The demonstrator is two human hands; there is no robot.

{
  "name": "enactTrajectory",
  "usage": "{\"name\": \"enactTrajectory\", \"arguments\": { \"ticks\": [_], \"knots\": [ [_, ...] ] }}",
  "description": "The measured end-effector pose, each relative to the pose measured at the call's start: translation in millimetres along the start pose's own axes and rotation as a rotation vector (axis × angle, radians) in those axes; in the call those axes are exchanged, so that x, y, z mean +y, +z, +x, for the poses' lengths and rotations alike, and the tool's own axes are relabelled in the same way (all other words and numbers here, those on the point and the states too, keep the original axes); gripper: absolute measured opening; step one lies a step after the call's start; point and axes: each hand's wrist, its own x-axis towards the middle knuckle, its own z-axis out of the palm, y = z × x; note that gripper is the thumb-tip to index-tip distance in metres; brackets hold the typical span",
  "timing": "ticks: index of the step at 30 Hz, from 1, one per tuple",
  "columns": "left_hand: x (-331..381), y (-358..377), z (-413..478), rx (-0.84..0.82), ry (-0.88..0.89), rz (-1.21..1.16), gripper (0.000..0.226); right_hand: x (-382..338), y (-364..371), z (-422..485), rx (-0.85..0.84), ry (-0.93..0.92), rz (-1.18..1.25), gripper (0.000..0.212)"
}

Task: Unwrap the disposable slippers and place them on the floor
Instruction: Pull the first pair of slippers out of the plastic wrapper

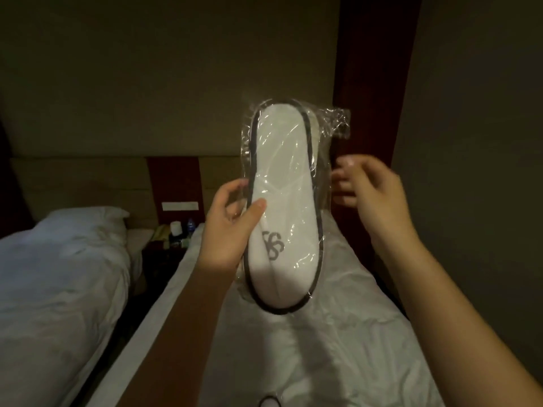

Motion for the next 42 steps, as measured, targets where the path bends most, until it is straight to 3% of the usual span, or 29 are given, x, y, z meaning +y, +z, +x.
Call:
{"name": "enactTrajectory", "arguments": {
  "ticks": [5,8,10,14,17,23,28,32,34,38,42],
  "knots": [
    [25.0,6.7,-22.1,-0.044,0.024,-0.058,0.031,-56.5,-13.3,18.3,0.01,-0.097,-0.022,0.02],
    [26.0,7.5,-33.3,-0.044,0.008,-0.062,0.029,-63.6,-19.3,17.8,0.039,-0.147,0.02,0.019],
    [25.7,7.9,-37.6,-0.046,0.007,-0.069,0.029,-63.3,-22.6,15.4,0.014,-0.179,0.067,0.032],
    [23.7,8.8,-41.0,-0.035,0.002,-0.06,0.029,-63.5,-25.8,9.8,-0.059,-0.254,-0.014,0.038],
    [23.1,10.0,-41.7,-0.034,0.0,-0.063,0.028,-66.0,-26.6,8.8,-0.017,-0.315,-0.094,0.04],
    [26.1,8.6,-44.1,-0.046,-0.003,-0.049,0.027,-83.1,-36.1,12.1,0.025,-0.426,-0.313,0.007],
    [18.5,2.6,-48.1,-0.075,0.015,-0.026,0.03,-108.7,-49.4,24.2,0.151,-0.25,-0.045,0.012],
    [18.4,2.1,-49.6,-0.091,0.029,-0.029,0.03,-111.1,-46.3,29.5,0.168,-0.118,0.0,0.004],
    [19.1,-0.1,-50.1,-0.078,0.031,-0.019,0.031,-111.7,-44.4,25.7,0.134,-0.112,0.005,0.011],
    [20.8,-3.2,-52.9,-0.081,-0.011,-0.033,0.032,-119.3,-40.4,12.0,0.103,-0.318,-0.087,0.022],
    [23.2,-5.1,-54.4,-0.086,-0.026,-0.026,0.033,-131.6,-31.5,6.6,0.099,-0.542,-0.541,0.011]
  ]
}}
